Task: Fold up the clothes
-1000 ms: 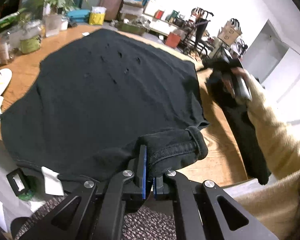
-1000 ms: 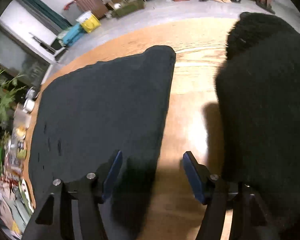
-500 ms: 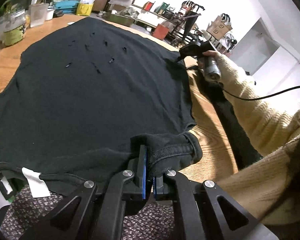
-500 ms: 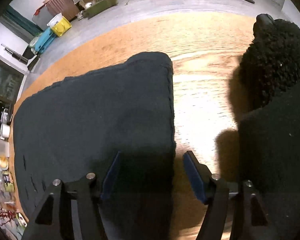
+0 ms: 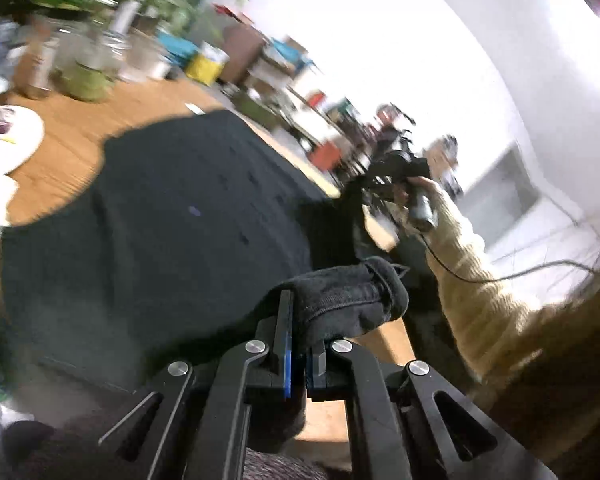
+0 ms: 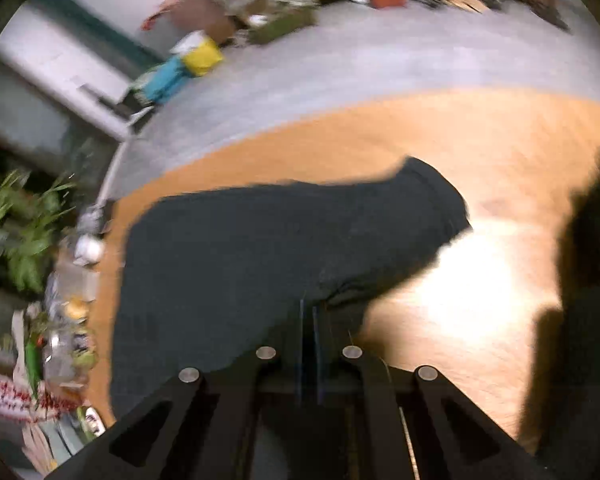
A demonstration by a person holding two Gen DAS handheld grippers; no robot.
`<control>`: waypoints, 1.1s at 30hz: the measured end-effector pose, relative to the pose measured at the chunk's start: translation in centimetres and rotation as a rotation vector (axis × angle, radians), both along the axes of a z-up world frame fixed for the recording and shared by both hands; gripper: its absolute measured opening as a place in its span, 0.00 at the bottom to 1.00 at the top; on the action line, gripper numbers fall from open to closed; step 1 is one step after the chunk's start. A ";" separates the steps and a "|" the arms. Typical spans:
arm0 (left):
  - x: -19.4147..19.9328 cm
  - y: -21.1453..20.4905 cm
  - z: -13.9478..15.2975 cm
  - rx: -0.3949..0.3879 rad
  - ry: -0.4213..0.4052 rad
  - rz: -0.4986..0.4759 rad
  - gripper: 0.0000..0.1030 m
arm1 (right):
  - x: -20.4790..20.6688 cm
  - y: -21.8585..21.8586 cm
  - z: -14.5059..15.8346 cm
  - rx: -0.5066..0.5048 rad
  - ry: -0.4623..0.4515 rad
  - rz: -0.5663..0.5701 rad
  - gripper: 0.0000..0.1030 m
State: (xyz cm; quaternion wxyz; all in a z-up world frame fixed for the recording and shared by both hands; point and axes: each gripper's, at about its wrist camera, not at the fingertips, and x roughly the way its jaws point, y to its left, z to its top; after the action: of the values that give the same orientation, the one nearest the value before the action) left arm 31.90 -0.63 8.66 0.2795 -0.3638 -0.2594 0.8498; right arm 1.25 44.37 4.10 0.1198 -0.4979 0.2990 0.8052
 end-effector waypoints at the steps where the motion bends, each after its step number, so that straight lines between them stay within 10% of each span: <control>1: 0.0 -1.0 0.1 0.008 -0.001 0.034 0.04 | -1.3 -1.3 0.8 0.006 0.016 0.026 0.06; 9: 0.0 -9.1 0.2 -0.063 0.009 0.333 0.04 | -11.3 -11.4 7.3 0.054 0.145 0.233 0.05; 15: -2.5 -12.7 -2.3 -0.188 -0.109 0.478 0.04 | -18.3 -16.5 2.2 0.000 0.131 0.225 0.07; 18: -4.1 -13.9 -4.2 -0.257 -0.212 0.544 0.04 | -21.8 -18.9 -0.6 -0.029 0.121 0.218 0.71; 20: -4.6 -14.7 -5.0 -0.283 -0.263 0.573 0.06 | -23.1 -20.1 -2.7 -0.082 0.104 0.225 0.75; 22: -3.6 -15.3 -4.8 -0.255 -0.267 0.562 0.11 | -22.5 -20.4 -4.8 -0.168 0.063 0.265 0.75; 26: -1.2 -15.8 -2.7 -0.217 -0.206 0.569 0.54 | -17.5 -20.3 -5.6 -0.097 0.039 0.402 0.75; 30: -1.7 -13.2 -0.9 -0.118 -0.107 0.404 0.54 | -11.7 -20.7 -5.9 0.076 0.032 0.540 0.74; 33: -4.8 -7.3 -1.2 -0.193 -0.121 0.256 0.54 | -9.9 -21.7 -7.5 0.294 -0.065 0.596 0.71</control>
State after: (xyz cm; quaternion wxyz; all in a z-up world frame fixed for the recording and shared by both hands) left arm 27.09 -7.90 7.51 0.1167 -0.4034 -0.2369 0.8761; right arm -8.62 22.66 -3.44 -0.0411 -0.5664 0.0169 0.8230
